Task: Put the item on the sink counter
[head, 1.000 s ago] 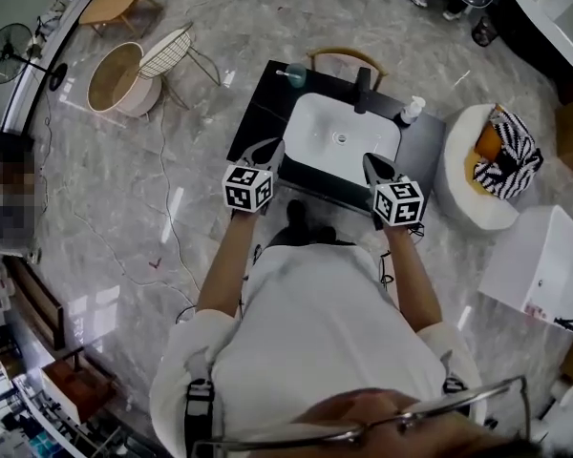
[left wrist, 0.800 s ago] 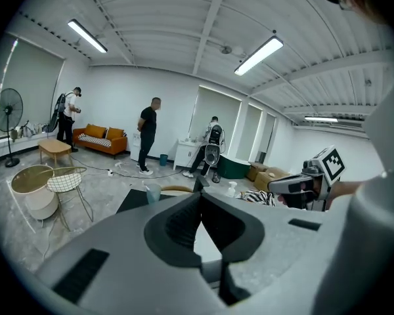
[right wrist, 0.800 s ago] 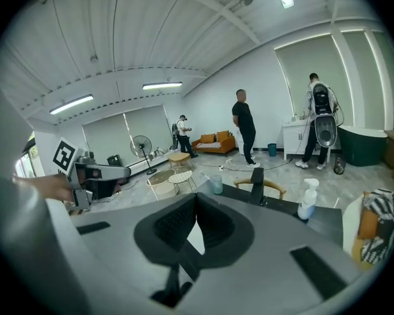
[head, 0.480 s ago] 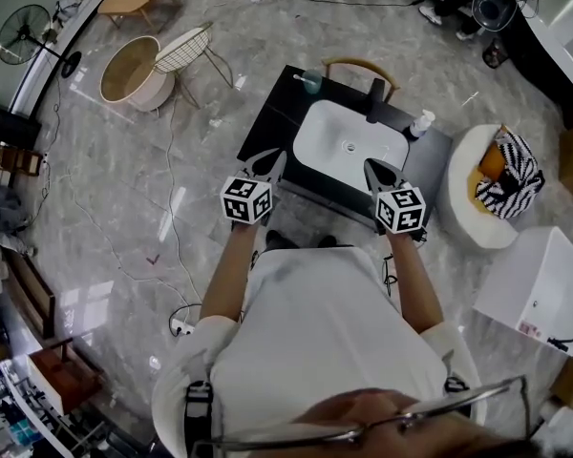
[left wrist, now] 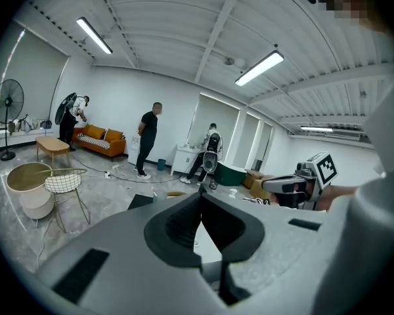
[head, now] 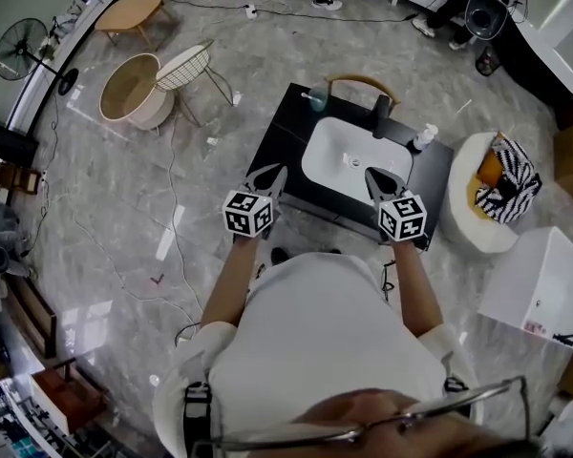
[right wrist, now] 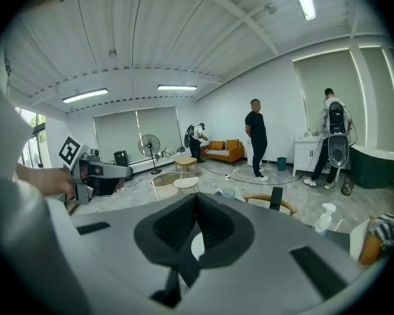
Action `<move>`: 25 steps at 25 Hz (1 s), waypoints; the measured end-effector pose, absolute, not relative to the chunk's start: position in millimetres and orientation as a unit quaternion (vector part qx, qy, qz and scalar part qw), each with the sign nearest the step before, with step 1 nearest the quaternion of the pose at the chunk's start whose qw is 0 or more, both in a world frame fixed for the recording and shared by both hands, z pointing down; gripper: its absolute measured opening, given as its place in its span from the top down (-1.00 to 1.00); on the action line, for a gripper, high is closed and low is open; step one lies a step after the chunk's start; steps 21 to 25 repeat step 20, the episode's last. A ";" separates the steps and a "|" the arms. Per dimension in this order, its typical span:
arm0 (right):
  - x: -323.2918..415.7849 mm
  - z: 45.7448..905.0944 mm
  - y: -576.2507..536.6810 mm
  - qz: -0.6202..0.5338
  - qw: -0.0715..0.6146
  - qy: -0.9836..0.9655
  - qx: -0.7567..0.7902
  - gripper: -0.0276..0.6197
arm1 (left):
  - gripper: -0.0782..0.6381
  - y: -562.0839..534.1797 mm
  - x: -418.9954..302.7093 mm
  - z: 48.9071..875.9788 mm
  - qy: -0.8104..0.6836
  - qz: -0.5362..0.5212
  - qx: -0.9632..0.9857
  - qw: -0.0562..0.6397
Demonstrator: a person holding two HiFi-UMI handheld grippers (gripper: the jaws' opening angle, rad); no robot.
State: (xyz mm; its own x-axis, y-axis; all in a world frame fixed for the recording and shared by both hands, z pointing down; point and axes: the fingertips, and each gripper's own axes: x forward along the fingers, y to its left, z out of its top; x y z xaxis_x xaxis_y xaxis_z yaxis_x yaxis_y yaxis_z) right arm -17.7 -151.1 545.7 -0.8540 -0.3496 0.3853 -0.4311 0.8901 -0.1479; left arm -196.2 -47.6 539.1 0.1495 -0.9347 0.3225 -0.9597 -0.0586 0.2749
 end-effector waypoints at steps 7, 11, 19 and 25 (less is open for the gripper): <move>-31.4 537.9 -149.2 0.113 0.172 -0.954 0.219 0.90 | 0.77 -39.3 -216.0 535.8 -0.644 0.019 0.733 0.218; -32.5 534.4 -149.6 0.116 0.168 -0.953 0.226 0.90 | 0.77 -36.9 -224.1 539.1 -0.645 0.020 0.732 0.221; -33.7 533.6 -146.4 0.114 0.171 -0.953 0.224 0.90 | 0.77 -35.4 -232.3 538.6 -0.648 0.018 0.729 0.219; -34.1 533.7 -146.5 0.114 0.171 -0.953 0.224 0.90 | 0.77 -35.2 -233.3 539.0 -0.649 0.018 0.729 0.219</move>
